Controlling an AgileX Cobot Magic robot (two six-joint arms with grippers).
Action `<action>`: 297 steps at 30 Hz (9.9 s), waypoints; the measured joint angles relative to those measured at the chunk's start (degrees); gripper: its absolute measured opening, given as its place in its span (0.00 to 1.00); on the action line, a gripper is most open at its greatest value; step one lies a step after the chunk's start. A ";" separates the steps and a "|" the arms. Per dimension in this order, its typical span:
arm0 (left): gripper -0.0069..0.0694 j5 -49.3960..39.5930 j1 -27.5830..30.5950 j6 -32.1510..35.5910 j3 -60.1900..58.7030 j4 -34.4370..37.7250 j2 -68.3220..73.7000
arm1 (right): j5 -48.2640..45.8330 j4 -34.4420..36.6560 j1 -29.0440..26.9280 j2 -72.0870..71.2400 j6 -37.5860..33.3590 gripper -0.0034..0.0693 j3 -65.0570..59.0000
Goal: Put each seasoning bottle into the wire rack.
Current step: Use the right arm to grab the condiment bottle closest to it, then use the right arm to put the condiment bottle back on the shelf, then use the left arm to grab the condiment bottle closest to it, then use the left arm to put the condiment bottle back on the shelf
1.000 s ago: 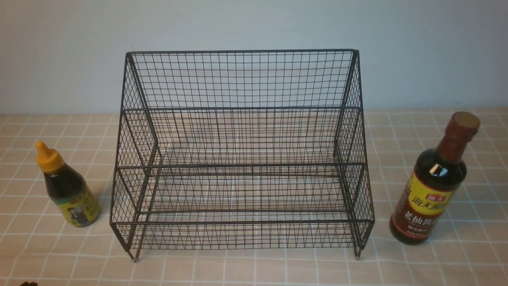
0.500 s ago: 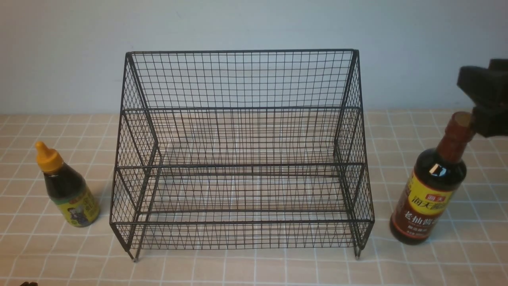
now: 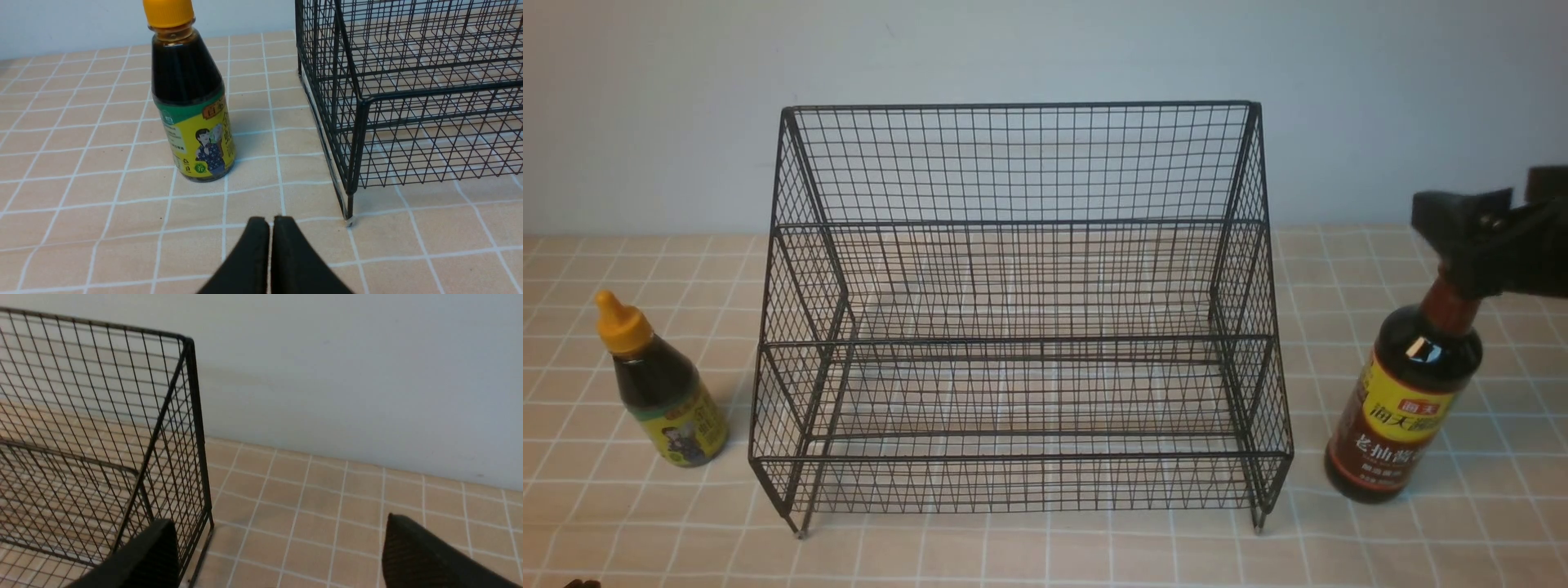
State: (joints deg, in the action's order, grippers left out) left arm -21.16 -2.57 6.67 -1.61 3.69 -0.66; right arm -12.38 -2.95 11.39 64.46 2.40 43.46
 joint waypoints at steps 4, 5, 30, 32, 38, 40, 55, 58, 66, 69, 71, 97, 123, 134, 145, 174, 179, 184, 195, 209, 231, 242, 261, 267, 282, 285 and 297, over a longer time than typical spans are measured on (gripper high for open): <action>0.08 0.00 0.00 0.00 0.00 0.00 0.00 | -1.73 0.40 0.00 1.83 1.07 0.90 0.00; 0.08 0.00 0.00 0.00 0.00 0.00 0.00 | -2.94 0.55 0.00 2.32 1.54 0.90 0.00; 0.08 0.00 0.00 0.00 0.00 0.00 0.00 | -8.89 0.78 0.00 4.50 1.82 0.44 0.19; 0.08 0.00 0.00 0.00 0.00 0.00 0.00 | -9.08 0.85 0.00 4.07 1.40 0.44 0.13; 0.08 0.00 0.00 0.00 0.00 0.00 0.00 | -13.55 0.67 0.00 -1.11 -1.16 0.44 1.22; 0.08 0.00 0.00 0.00 0.00 0.00 0.00 | -15.62 0.67 0.00 -2.97 -1.40 0.44 3.22; 0.08 0.00 0.00 0.00 0.00 0.00 0.00 | -27.65 20.39 4.24 -6.56 -17.09 0.44 29.21; 0.08 0.00 0.00 0.00 0.00 0.00 0.00 | -25.39 29.64 8.06 -4.04 -23.45 0.44 30.10; 0.08 0.00 0.00 0.00 0.00 0.00 0.00 | -16.10 40.96 16.22 7.05 -34.58 0.44 30.11; 0.08 0.00 0.00 0.00 0.00 0.00 0.00 | -12.23 41.66 16.75 10.71 -35.37 0.44 30.11; 0.08 0.00 0.00 0.00 0.00 0.00 0.00 | -10.16 41.93 16.82 12.90 -35.69 0.44 30.11; 0.08 -0.14 0.00 0.00 0.00 0.00 0.00 | -20.34 38.48 16.82 27.49 -36.38 0.51 30.97; 0.08 -0.21 0.00 0.00 0.00 0.00 0.00 | -44.64 31.09 9.28 8.82 -22.89 0.39 31.04; 0.08 -0.21 0.00 0.00 0.00 0.00 0.00 | -41.64 17.35 1.70 -26.86 -9.59 0.03 22.71; 0.08 -0.21 0.00 0.00 0.00 0.00 0.00 | -14.73 10.12 1.51 -61.76 -4.79 0.03 -7.70; 0.08 -0.27 0.00 0.00 0.00 0.00 0.00 | -9.95 -2.06 -9.80 -65.40 7.11 0.03 -44.43; 0.08 -0.27 0.00 0.00 0.00 0.00 0.00 | -9.95 -2.10 -9.80 -65.40 7.22 0.03 -44.43; 0.08 -0.27 0.00 0.00 0.00 0.00 0.00 | -9.95 -2.10 -9.80 -65.40 7.22 0.03 -44.43; 0.08 -0.27 0.00 0.00 0.00 0.00 0.00 | -9.95 -2.10 -9.80 -65.40 7.22 0.03 -44.43; 0.08 32.73 0.00 -2.78 -0.24 4.01 0.00 | -9.95 -2.10 -9.80 -65.40 7.22 0.03 -44.43; 0.44 56.60 0.05 2.41 15.10 15.66 52.46 | -9.95 -2.10 -9.80 -65.40 7.22 0.03 -44.43; 0.74 64.84 0.05 2.65 22.25 17.86 76.49 | -9.95 -2.10 -9.80 -65.40 7.22 0.03 -44.43; 0.46 69.38 0.05 2.44 23.44 15.26 87.71 | -9.95 -2.10 -9.80 -65.40 7.22 0.03 -44.43; 0.46 59.40 0.05 3.68 23.82 12.40 72.50 | -9.95 -2.10 -9.80 -65.40 7.22 0.03 -44.43; 0.46 18.21 -10.09 5.32 36.06 10.18 45.44 | -9.92 -2.10 -9.80 -65.40 7.22 0.03 -44.43; 0.46 18.60 -15.75 5.52 36.06 10.18 47.14 | -9.92 -2.10 -9.80 -65.40 7.22 0.03 -44.43; 0.46 30.71 -23.01 7.52 36.06 10.18 65.46 | -9.92 -2.10 -9.80 -65.40 7.22 0.03 -44.43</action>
State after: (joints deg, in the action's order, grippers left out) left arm 9.55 -25.58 14.19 34.45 13.88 64.80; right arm -22.31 -5.05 1.59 -0.93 9.61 -0.97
